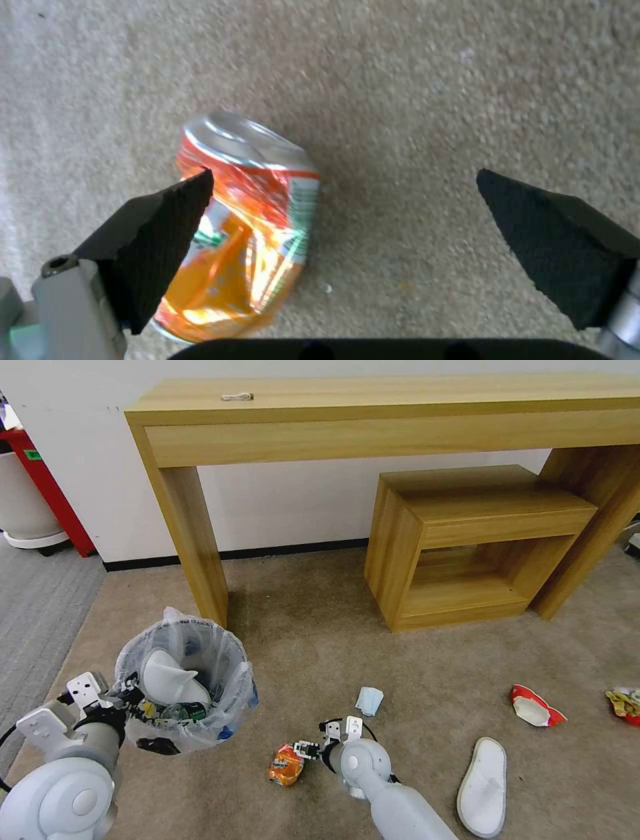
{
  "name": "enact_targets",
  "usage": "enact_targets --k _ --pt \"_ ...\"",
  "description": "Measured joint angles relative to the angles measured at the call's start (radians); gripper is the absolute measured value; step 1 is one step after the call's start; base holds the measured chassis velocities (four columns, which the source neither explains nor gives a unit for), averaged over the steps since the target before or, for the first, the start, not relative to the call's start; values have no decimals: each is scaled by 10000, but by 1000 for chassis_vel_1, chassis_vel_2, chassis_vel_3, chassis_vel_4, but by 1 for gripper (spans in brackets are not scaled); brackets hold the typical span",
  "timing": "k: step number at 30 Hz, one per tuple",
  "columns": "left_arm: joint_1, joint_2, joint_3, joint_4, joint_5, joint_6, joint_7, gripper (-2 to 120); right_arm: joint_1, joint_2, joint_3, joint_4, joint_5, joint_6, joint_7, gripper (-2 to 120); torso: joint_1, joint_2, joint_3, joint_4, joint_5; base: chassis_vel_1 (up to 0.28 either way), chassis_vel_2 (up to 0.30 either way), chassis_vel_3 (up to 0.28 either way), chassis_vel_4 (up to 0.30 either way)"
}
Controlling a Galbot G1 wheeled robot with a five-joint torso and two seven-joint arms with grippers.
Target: Pick up the trash bin and place the garbage on the floor into it.
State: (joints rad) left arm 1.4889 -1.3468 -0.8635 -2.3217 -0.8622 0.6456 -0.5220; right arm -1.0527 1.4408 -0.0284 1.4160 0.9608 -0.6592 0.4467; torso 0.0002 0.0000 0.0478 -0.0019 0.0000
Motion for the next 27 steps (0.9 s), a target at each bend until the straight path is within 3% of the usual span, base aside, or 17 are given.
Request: enact_targets --k 27 --pt "24 -133 124 20 190 -63 95 1 -368 311 -281 -254 -1603 283 -1632 100 0 0 0 0 0 0 0 0 0"
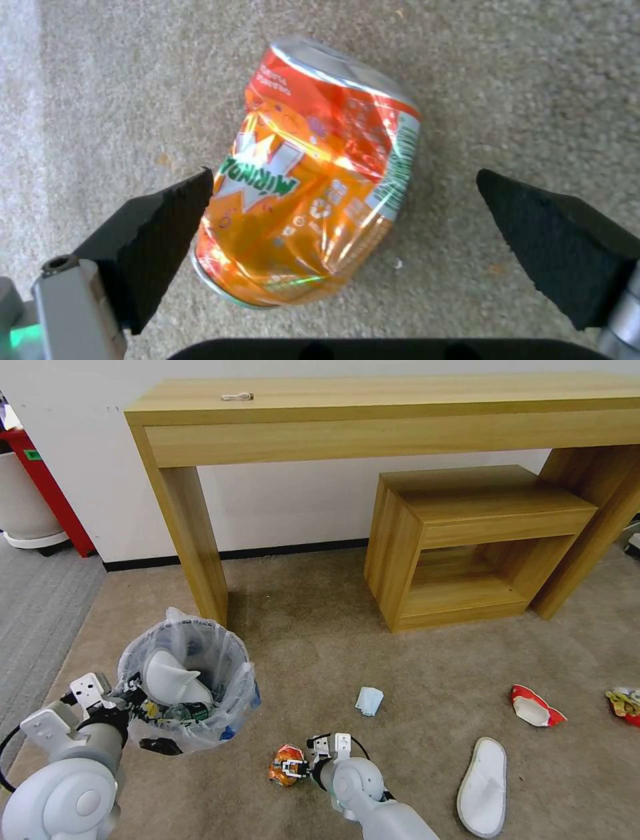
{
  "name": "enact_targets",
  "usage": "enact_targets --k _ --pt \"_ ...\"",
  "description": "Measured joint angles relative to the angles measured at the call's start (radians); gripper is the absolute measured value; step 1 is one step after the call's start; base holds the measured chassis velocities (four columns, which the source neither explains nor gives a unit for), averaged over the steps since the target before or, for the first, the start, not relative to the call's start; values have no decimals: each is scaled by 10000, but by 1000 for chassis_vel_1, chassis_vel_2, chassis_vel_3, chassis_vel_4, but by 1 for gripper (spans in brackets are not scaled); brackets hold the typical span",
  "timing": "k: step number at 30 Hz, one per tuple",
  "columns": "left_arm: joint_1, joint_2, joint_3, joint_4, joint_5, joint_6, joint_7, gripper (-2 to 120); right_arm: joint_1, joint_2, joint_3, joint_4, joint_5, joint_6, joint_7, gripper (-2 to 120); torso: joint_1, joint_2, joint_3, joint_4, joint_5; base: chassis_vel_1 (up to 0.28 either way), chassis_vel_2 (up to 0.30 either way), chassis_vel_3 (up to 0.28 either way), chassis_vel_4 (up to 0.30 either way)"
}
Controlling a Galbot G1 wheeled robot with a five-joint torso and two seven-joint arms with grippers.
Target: Pick up the trash bin and place the garbage on the floor into it.
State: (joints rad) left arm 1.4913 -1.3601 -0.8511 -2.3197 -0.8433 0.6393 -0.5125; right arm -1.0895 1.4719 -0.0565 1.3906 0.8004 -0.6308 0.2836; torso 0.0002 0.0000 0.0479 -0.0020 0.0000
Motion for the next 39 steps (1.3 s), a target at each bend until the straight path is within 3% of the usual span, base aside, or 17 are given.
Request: enact_targets --k 7,24,34,39 --pt "-2 0 15 -1 29 -3 5 1 46 103 -8 -137 -137 82 -230 90 0 0 0 0 0 0 0 0 0" --pt "5 -68 48 32 104 -32 38 1 125 380 16 -535 -401 248 -496 28 0 0 0 0 1 0 0 0 0" --pt "21 -91 66 5 128 -37 41 1 106 252 37 -439 -473 380 -577 15 0 0 -1 0 2 0 0 0 0" --pt "38 -120 96 2 189 -56 54 1 107 190 39 -353 -703 745 -696 0 0 0 -1 1 3 0 0 0 0"
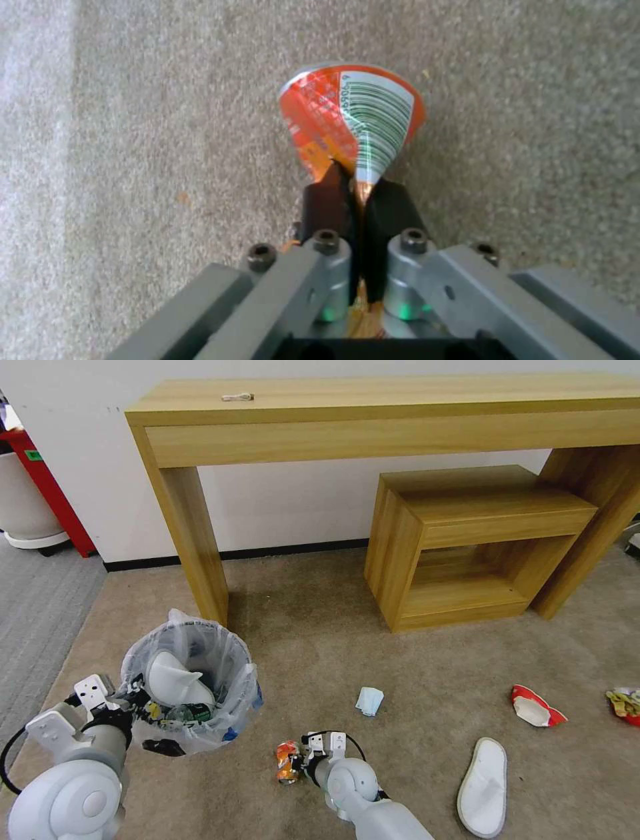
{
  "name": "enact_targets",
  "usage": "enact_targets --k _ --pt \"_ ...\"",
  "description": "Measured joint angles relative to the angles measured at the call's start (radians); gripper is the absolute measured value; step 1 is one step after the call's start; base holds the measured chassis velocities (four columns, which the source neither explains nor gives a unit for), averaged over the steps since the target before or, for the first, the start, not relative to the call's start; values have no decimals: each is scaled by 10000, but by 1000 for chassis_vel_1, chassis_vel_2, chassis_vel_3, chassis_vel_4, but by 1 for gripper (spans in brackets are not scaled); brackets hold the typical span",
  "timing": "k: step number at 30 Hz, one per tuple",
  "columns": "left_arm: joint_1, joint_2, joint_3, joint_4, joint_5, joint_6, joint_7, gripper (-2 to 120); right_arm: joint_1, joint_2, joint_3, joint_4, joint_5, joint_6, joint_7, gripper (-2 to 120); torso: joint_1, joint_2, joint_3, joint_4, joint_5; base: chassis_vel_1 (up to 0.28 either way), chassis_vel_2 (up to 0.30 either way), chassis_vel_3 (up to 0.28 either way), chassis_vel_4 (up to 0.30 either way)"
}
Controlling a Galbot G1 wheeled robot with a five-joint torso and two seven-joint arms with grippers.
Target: Pick up the trash bin and place the garbage on the floor into it.
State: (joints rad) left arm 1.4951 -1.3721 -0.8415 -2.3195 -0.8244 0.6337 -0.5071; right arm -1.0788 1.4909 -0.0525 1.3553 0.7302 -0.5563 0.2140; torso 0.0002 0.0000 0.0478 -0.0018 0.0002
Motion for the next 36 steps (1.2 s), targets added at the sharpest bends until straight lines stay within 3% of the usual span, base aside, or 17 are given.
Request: enact_targets --k 10,17,20,25,31,32,36 --pt "-22 210 14 70 -50 -6 3 1 -33 -644 12 1156 359 51 293 0 0 -1 1 -1 -3 0 0 0 0" --pt "-15 745 187 145 -498 66 -47 1 -195 -1873 489 3815 523 303 305 0 1 0 0 -2 -2 0 0 0 0" --pt "-24 815 257 176 -514 79 -61 1 -198 -2111 697 4307 524 421 203 0 0 0 1 -2 -1 0 0 0 0" --pt "-41 937 561 221 -649 201 -91 1 -118 -2666 1252 5372 436 1193 -495 0 0 -1 1 -2 -1 0 0 0 0" --pt "-49 951 624 235 -726 274 -99 1 -79 -2731 1353 5601 302 1528 -816 0 1 -1 1 -2 0 0 0 0 0" --pt "-64 946 750 279 -791 384 -99 1 31 -2765 1442 5929 82 2131 -1527 0 0 0 1 -2 0 0 0 0 0" --pt "-33 914 921 300 -707 406 -100 1 254 -2800 1484 6068 -273 2980 -2623 0 0 0 0 -1 -1 0 0 0 0"
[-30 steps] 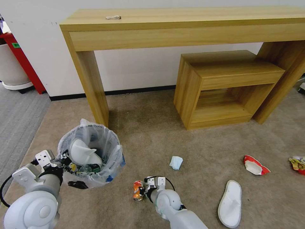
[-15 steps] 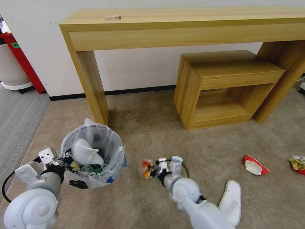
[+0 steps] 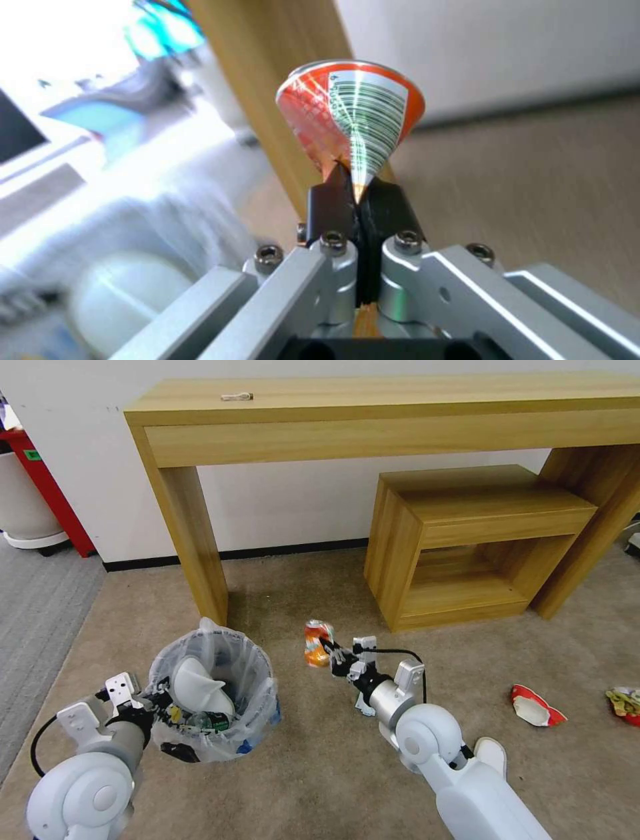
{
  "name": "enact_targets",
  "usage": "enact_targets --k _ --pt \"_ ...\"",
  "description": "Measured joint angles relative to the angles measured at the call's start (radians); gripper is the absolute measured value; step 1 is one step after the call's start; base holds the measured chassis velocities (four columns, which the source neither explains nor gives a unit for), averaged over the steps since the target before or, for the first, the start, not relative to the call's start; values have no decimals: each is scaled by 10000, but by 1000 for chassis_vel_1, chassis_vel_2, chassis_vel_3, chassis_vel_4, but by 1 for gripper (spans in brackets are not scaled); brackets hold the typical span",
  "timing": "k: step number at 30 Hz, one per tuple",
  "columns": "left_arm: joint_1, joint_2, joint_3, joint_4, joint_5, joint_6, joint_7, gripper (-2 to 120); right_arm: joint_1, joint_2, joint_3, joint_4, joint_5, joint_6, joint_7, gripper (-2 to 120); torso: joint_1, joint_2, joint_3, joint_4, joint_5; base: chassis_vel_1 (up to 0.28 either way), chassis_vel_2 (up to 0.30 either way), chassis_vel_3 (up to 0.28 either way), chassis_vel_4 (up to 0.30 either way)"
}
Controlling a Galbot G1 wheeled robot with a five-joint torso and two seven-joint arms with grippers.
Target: Pick up the trash bin and place the garbage on the floor into it.
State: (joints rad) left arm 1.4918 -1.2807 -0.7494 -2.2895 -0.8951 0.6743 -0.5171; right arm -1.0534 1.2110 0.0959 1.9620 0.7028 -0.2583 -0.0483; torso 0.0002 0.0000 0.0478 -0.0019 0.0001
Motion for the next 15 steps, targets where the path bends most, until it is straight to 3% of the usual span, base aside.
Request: enact_targets --k 2,15 --pt "64 -31 200 -1 140 6 8 1 151 -76 77 136 -98 571 -941 0 1 0 1 0 0 0 0 0 0" --pt "67 -194 1334 26 325 93 35 1 223 -190 -406 123 -240 2266 -3760 0 0 -1 1 -1 -1 0 0 0 0"
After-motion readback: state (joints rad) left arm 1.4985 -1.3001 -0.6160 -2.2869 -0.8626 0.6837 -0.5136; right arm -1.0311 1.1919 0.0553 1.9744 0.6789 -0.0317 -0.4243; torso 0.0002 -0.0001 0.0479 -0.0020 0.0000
